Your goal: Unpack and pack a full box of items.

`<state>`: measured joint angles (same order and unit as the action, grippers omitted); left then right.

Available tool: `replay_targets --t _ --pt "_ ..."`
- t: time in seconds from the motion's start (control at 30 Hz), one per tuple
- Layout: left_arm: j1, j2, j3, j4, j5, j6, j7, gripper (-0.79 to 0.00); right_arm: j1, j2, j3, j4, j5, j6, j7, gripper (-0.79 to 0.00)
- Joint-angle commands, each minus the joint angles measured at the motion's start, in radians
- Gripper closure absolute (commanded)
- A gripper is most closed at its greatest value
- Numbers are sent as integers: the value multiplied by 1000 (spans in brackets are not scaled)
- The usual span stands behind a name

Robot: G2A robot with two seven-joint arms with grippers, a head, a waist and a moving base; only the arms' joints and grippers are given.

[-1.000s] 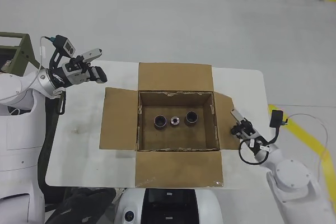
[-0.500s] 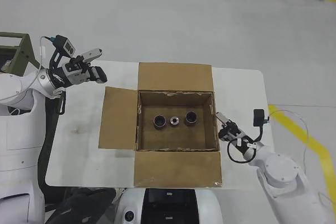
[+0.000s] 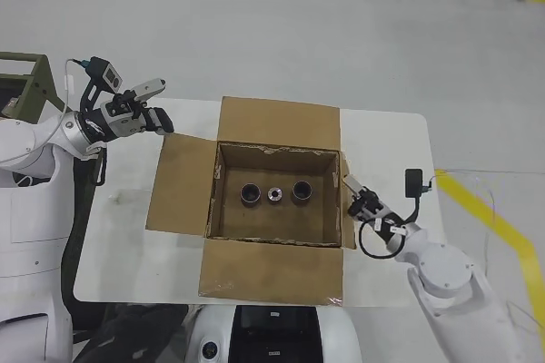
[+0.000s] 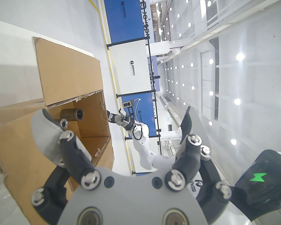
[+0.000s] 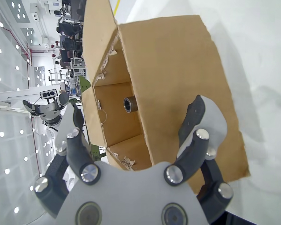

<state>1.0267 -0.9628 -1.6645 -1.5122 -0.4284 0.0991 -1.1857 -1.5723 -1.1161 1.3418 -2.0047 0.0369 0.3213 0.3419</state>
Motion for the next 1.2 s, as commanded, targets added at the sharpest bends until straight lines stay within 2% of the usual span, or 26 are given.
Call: replay_targets --t 0.0,0.2,0.4,0.87,1.17 --pt "0 0 0 0 0 0 0 -785 1 1 12 -22 -23 11 -13 -785" --pt "0 0 0 0 0 0 0 -785 37 5 18 -101 -100 56 10 -785" --pt "0 0 0 0 0 0 0 -785 134 1 -69 -125 -164 93 93 -785" --pt "0 0 0 0 0 0 0 -785 353 -23 -330 -43 -316 87 295 -785" --pt "0 0 0 0 0 0 0 -785 397 -31 -403 -5 -394 50 333 -785"
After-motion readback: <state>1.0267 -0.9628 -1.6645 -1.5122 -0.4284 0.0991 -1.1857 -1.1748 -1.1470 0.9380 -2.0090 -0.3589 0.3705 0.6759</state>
